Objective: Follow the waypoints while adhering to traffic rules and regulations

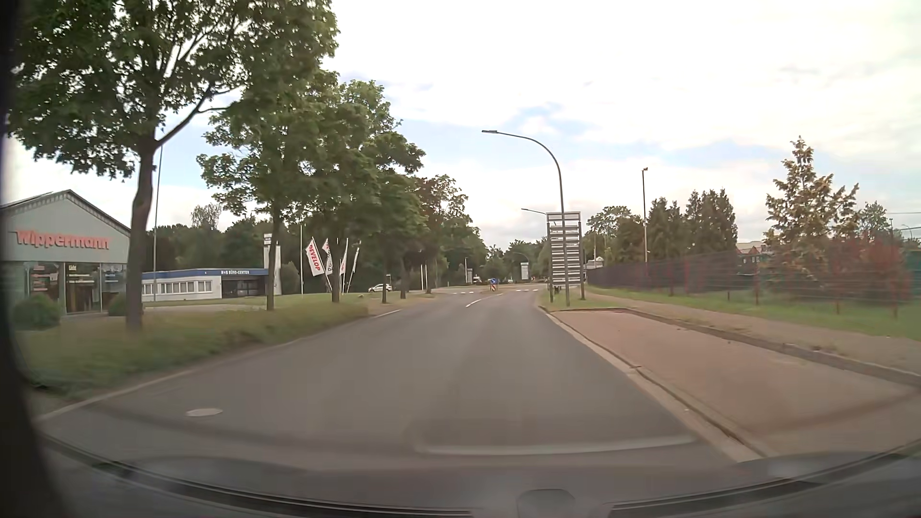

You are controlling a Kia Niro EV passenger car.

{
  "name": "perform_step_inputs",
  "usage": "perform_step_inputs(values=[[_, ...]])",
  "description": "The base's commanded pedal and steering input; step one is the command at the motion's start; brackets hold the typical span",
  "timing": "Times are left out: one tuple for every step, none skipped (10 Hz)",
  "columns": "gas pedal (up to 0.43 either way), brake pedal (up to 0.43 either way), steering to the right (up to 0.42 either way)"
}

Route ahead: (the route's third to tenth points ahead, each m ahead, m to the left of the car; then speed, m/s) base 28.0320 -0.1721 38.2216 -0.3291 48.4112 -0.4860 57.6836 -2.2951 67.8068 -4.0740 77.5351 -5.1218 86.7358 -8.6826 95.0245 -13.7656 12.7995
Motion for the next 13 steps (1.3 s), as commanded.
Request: perform_step_inputs(values=[[0.098,0.006,0.003],[0.098,0.006,0.003],[0.098,0.006,0.003],[0.098,0.006,0.003],[0.098,0.006,0.003],[0.098,0.006,0.003],[0.098,0.006,0.003],[0.098,0.006,0.003],[0.098,0.006,0.003],[0.098,0.006,0.003],[0.098,0.006,0.003],[0.087,0.006,0.003],[0.067,0.006,0.004]])
